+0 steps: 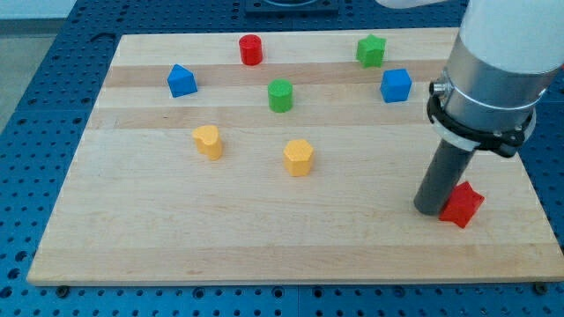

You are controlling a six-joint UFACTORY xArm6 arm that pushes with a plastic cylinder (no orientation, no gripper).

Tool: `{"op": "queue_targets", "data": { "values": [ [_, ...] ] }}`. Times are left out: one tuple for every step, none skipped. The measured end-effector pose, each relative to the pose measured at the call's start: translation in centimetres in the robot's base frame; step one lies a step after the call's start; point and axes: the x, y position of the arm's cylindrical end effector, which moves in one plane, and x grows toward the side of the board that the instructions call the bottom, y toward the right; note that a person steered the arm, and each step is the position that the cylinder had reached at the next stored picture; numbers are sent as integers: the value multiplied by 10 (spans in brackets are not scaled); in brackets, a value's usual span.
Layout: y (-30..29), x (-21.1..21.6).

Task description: Push the red star towards bottom right of the board

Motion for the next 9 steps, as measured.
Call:
{"op": "queue_targets", "data": {
  "values": [
    [10, 0],
    [21, 0],
    [22, -2],
    [23, -5],
    [33, -6],
    [47, -3],
    [55, -2],
    [57, -2],
    [56, -10]
  ]
}}
